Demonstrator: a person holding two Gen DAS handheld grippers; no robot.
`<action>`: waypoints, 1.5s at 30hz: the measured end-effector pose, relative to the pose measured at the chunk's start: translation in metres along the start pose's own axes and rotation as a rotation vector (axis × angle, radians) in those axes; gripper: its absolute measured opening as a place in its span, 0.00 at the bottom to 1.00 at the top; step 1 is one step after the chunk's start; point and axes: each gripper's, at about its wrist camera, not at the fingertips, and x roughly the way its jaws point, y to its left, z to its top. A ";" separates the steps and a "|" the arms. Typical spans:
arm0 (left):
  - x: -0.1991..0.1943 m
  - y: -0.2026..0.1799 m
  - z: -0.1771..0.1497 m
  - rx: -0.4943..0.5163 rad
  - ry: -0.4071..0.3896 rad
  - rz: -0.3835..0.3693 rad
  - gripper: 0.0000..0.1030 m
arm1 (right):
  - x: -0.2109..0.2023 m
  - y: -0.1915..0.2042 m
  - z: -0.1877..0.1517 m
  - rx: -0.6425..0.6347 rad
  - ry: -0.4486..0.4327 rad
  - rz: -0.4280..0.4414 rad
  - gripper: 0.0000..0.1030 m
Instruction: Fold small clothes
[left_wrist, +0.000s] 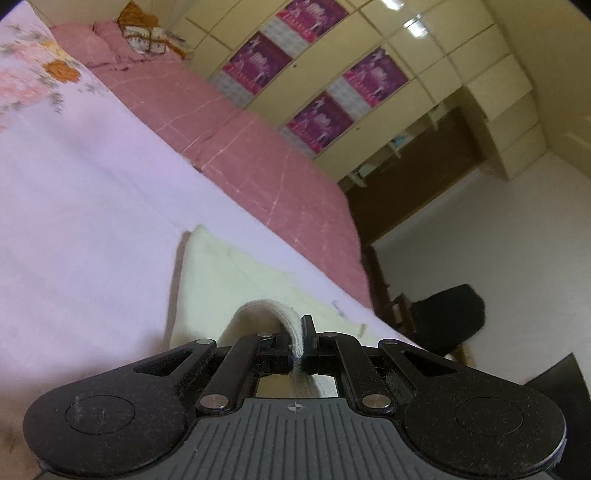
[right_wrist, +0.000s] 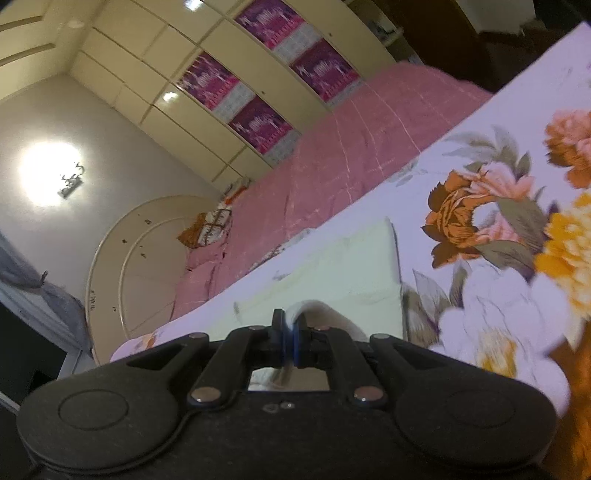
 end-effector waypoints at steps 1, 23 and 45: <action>0.011 0.001 0.003 0.005 0.010 0.013 0.03 | 0.011 -0.006 0.005 0.014 0.009 -0.001 0.04; 0.076 0.009 0.021 0.216 -0.016 0.094 0.56 | 0.060 -0.052 0.025 -0.055 -0.077 -0.023 0.44; 0.057 -0.017 0.018 0.426 -0.149 0.172 0.03 | 0.075 0.029 0.006 -0.556 -0.115 -0.249 0.04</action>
